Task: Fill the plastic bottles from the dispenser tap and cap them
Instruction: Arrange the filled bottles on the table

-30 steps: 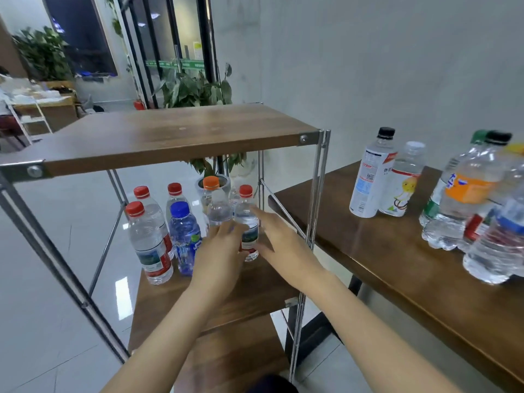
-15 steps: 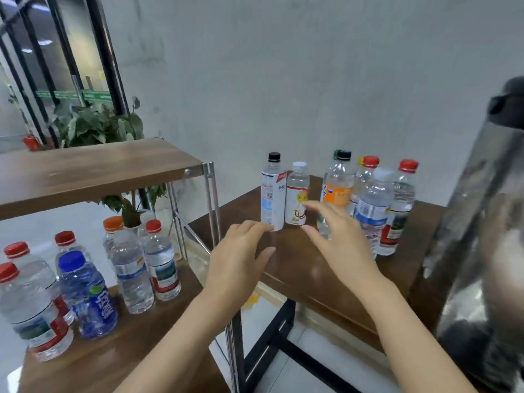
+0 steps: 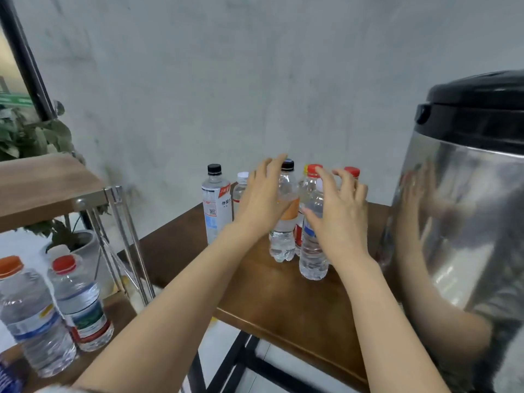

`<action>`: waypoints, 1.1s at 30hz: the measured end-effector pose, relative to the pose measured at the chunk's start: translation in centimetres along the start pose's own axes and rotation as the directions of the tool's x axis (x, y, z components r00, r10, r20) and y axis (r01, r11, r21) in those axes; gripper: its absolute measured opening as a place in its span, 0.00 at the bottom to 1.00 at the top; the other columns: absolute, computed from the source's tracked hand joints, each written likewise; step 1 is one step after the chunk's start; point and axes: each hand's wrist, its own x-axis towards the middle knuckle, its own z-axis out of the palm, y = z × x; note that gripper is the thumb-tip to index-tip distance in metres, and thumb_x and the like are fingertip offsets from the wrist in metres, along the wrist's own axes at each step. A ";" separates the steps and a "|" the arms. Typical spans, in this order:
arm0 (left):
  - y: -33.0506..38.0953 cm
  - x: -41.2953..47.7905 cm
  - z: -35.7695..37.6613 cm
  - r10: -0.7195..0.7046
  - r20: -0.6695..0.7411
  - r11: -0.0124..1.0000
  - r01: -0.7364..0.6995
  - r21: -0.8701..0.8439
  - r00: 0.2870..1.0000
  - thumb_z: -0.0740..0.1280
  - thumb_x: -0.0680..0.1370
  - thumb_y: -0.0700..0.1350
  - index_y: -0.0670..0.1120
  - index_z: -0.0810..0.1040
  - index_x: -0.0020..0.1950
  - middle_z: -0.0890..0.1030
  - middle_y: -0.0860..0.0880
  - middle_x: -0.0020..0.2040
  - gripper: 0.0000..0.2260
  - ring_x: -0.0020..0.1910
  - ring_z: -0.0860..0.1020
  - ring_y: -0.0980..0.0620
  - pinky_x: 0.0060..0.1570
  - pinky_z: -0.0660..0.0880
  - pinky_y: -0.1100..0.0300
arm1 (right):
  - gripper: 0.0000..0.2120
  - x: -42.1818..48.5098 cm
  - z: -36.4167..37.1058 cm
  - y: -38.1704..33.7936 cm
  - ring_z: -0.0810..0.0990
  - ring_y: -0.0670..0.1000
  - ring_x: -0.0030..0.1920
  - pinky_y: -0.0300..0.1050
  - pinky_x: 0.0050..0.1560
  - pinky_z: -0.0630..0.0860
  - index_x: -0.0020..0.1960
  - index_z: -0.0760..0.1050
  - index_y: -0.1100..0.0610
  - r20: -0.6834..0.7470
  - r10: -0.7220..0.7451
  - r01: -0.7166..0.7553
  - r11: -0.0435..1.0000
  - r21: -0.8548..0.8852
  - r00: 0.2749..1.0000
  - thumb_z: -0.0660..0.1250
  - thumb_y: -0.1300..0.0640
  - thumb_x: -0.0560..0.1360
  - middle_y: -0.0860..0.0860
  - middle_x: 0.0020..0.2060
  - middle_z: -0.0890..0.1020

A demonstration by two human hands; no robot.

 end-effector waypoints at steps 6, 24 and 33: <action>-1.4 3.4 2.4 -0.049 0.058 0.996 0.053 -0.068 0.997 0.74 0.74 0.49 0.50 0.55 0.79 0.66 0.44 0.73 0.40 0.70 0.66 0.42 0.67 0.68 0.46 | 0.40 0.4 1.2 1.1 0.65 0.60 0.68 0.55 0.65 0.70 0.77 0.52 0.47 0.155 0.077 -0.073 0.997 -0.031 0.985 0.71 0.45 0.74 0.55 0.70 0.66; -1.9 -2.4 3.0 -0.059 -0.139 0.892 -0.010 -0.452 0.989 0.77 0.69 0.34 0.55 0.62 0.74 0.71 0.55 0.70 0.40 0.69 0.70 0.58 0.67 0.69 0.62 | 0.37 -2.8 2.2 0.2 0.77 0.54 0.57 0.42 0.46 0.77 0.74 0.56 0.43 0.071 -0.060 0.035 0.949 0.313 0.996 0.74 0.58 0.74 0.52 0.67 0.68; -1.1 -8.9 -2.0 -0.052 -0.161 0.922 -0.014 -0.387 0.986 0.77 0.71 0.36 0.56 0.63 0.74 0.70 0.57 0.71 0.39 0.70 0.69 0.59 0.60 0.68 0.74 | 0.39 -6.2 1.0 -2.1 0.74 0.53 0.65 0.38 0.52 0.72 0.72 0.54 0.40 0.081 -0.177 0.138 0.926 0.352 0.981 0.75 0.59 0.73 0.51 0.70 0.67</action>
